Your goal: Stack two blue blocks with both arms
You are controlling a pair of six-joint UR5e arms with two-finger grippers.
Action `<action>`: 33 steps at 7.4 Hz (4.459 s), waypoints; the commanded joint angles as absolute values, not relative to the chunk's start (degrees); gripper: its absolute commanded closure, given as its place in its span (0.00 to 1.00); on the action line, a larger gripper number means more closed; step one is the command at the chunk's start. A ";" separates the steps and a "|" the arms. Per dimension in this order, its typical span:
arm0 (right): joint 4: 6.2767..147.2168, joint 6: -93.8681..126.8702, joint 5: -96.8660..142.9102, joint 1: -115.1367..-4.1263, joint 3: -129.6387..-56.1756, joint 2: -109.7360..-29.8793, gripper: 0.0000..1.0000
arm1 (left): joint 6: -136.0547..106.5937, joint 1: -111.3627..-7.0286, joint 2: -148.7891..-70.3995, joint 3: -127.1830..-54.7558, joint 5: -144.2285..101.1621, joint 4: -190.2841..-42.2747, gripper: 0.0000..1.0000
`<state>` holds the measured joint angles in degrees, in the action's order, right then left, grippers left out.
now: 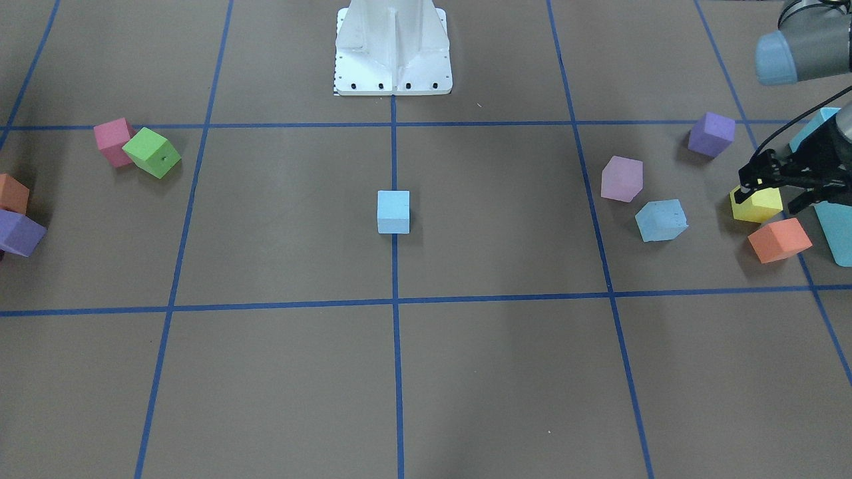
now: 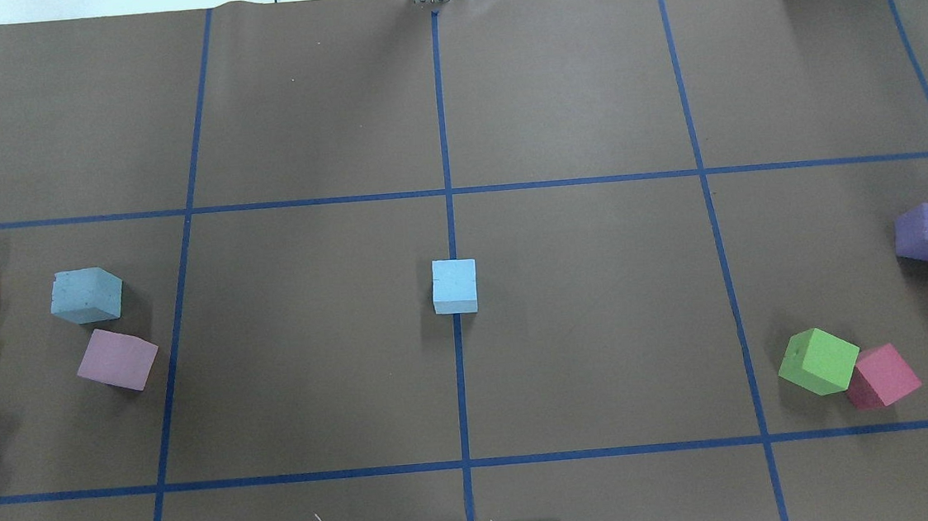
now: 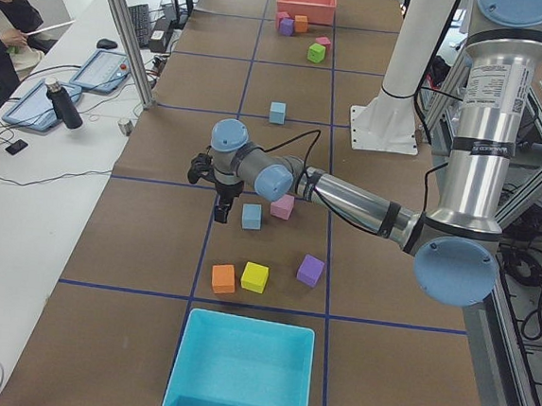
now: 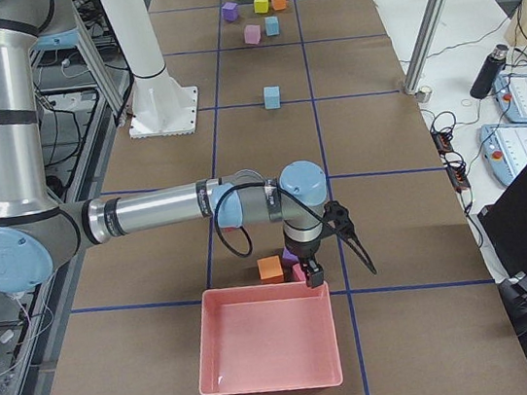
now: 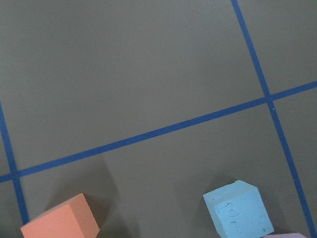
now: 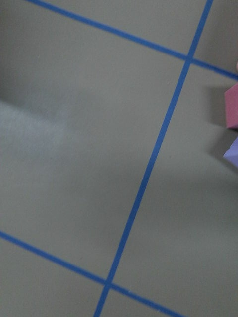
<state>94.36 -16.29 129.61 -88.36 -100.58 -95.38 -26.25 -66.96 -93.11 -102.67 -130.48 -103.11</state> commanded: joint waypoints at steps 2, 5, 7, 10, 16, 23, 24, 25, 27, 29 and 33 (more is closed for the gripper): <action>94.31 -15.56 129.73 -88.68 -100.11 -97.03 0.00 | -42.68 -56.55 -92.81 -102.48 -126.57 -106.50 0.02; 94.31 -15.56 129.81 -88.68 -100.20 -97.65 0.00 | -49.13 -50.11 -92.72 -101.08 -120.78 -110.04 0.02; 94.39 -15.56 129.81 -88.68 -100.20 -97.65 0.00 | -48.52 -50.01 -92.72 -100.29 -120.59 -109.95 0.02; 94.39 -15.47 129.73 -88.68 -100.11 -97.65 0.00 | -48.51 -49.75 -93.25 -94.07 -120.59 -117.02 0.02; 94.39 -15.47 129.73 -88.68 -100.11 -97.65 0.00 | -48.87 -49.66 -93.43 -97.53 -121.37 -117.52 0.98; 94.39 -15.38 129.64 -88.59 -99.93 -98.00 0.00 | -59.66 -36.94 -130.13 -100.73 -113.06 -79.01 1.00; 94.39 -15.12 129.64 -88.59 -99.93 -98.00 0.00 | -61.77 -33.69 -135.04 -96.98 -110.07 -79.27 1.00; 94.39 -14.77 129.64 -88.59 -99.93 -98.00 0.00 | -63.44 -32.88 -142.31 -89.37 -110.04 -79.36 1.00; 94.39 -14.68 129.73 -88.59 -99.93 -98.00 0.00 | -64.86 -30.77 -144.75 -85.26 -109.95 -81.55 0.92; 94.39 -14.68 129.73 -88.59 -99.93 -97.91 0.00 | -64.69 -30.41 -144.49 -83.50 -109.86 -83.66 0.91; 94.39 -14.59 129.81 -88.59 -99.93 -97.82 0.00 | -64.87 -29.45 -144.67 -83.50 -109.95 -83.76 0.87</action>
<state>94.39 -14.62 129.75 -88.59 -99.93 -97.88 -64.95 -29.88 -144.70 -83.67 -109.94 -83.71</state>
